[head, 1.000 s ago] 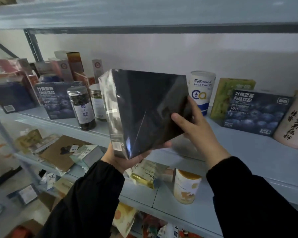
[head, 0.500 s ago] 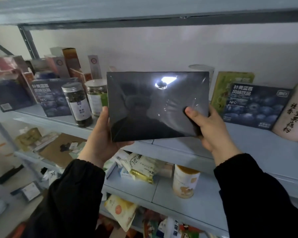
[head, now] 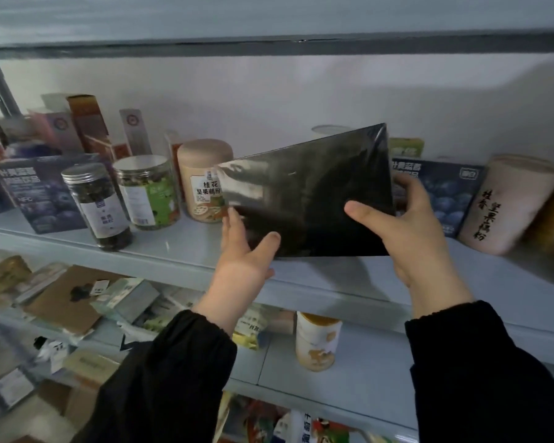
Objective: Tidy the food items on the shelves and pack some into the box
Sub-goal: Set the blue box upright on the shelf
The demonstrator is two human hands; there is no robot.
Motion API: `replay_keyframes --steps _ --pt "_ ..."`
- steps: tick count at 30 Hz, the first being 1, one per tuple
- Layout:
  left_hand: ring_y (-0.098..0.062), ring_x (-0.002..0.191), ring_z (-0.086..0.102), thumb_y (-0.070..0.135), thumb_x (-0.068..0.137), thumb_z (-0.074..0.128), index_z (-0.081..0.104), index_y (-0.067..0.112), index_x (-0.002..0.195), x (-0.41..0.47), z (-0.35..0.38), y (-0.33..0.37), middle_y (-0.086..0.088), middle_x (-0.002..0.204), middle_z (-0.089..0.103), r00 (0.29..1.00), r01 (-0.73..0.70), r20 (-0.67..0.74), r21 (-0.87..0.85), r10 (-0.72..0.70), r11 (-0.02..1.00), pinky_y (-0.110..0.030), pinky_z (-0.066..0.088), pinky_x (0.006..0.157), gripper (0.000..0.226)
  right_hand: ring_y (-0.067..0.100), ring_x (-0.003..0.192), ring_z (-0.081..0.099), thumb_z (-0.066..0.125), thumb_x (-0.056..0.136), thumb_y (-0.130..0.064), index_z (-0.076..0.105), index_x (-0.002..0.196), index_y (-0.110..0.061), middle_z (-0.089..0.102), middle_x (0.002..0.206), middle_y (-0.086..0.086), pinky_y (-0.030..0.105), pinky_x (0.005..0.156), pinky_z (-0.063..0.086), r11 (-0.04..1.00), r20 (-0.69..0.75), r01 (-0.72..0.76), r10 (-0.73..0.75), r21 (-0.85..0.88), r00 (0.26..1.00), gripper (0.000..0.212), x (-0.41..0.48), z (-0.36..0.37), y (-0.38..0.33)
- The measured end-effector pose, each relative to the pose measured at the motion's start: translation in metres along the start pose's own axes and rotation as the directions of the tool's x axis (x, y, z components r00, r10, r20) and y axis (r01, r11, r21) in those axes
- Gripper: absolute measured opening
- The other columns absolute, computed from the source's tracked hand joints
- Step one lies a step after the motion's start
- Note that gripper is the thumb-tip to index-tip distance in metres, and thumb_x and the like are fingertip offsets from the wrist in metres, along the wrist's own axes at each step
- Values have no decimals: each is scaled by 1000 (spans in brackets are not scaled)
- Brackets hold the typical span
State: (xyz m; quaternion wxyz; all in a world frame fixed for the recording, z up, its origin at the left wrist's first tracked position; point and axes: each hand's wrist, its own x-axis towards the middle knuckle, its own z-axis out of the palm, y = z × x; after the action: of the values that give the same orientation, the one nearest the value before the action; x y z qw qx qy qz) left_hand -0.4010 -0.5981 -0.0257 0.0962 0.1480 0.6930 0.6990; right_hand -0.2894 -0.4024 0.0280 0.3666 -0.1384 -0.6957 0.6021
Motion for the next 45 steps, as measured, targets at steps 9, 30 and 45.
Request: replay_keyframes --steps 9,30,45 --pt "-2 117 65 50 106 50 35 37 159 -8 -3 21 0 149 57 967 -236 76 -111 245 965 -18 58 88 56 18 127 65 65 91 -42 66 126 -53 70 133 -5 59 83 61 960 484 -162 32 229 875 37 -33 49 -14" --pt "-11 115 70 32 71 96 58 32 127 -21 -77 37 9 118 76 938 -277 233 53 258 959 -34 54 99 67 -15 132 43 58 104 -30 43 136 -67 54 143 -20 33 122 33 976 431 200 -142 -91 891 51 -43 109 0" --pt "-42 120 66 27 72 80 67 19 127 3 -129 -8 -17 126 72 986 -48 145 -230 83 972 -54 57 94 57 10 115 68 94 70 -24 52 143 -30 70 126 -7 44 105 55 991 207 -126 117 32 971 84 6 60 52"
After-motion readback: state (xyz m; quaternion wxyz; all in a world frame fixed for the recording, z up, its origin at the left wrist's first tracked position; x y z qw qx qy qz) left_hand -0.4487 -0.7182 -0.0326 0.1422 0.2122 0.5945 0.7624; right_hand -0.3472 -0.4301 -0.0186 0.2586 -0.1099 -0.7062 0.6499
